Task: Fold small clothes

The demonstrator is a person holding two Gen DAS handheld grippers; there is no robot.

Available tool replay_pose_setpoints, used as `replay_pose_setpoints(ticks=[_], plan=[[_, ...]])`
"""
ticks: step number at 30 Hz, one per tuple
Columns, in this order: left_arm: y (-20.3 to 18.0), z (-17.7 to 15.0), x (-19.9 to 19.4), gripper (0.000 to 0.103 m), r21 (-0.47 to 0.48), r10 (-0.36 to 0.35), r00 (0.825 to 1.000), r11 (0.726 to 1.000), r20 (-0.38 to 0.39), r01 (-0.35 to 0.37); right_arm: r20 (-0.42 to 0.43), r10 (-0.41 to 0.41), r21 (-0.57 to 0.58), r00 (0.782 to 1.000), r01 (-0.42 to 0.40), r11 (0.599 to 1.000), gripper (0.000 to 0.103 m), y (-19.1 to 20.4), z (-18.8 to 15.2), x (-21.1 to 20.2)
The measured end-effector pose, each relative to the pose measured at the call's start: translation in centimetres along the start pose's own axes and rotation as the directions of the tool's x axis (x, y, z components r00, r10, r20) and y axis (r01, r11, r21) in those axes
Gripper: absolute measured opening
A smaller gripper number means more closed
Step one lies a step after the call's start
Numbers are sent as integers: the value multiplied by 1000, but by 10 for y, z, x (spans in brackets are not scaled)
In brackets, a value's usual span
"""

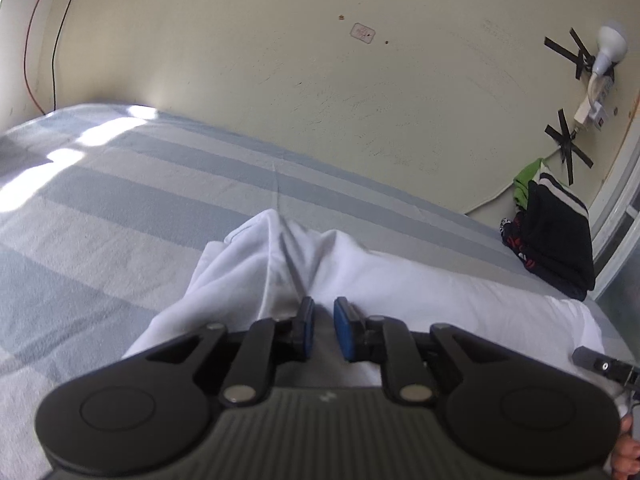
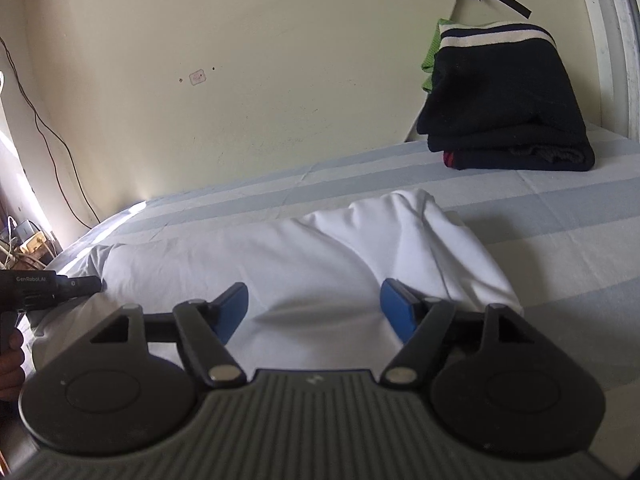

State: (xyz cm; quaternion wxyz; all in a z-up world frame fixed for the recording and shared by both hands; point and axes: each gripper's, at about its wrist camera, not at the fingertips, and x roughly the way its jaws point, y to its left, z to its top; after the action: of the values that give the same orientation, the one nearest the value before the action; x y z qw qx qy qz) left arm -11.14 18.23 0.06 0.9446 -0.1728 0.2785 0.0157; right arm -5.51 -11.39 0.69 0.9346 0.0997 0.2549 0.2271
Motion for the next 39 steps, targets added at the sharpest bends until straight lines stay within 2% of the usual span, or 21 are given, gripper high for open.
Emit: replay_pose_setpoints(ticks=[2, 7, 14, 28, 39], plan=[[-10, -2, -2, 25, 55, 24, 1000, 998, 18, -25, 4, 8, 12, 1000, -8, 1000, 75, -3, 0, -1], [-23, -5, -3, 30, 125, 54, 998, 990, 33, -58, 3, -2, -1, 1000, 2, 1000, 76, 0, 0, 0], [-22, -5, -3, 32, 125, 52, 998, 991, 29, -55, 1, -4, -9, 1000, 4, 1000, 76, 0, -1, 0], [-25, -6, -3, 38, 144, 50, 998, 988, 32, -54, -14, 2, -39, 1000, -3, 999, 84, 4, -1, 3], [-30, -7, -3, 46, 173, 45, 998, 984, 36, -51, -8, 7, -39, 1000, -7, 999, 86, 7, -1, 1]])
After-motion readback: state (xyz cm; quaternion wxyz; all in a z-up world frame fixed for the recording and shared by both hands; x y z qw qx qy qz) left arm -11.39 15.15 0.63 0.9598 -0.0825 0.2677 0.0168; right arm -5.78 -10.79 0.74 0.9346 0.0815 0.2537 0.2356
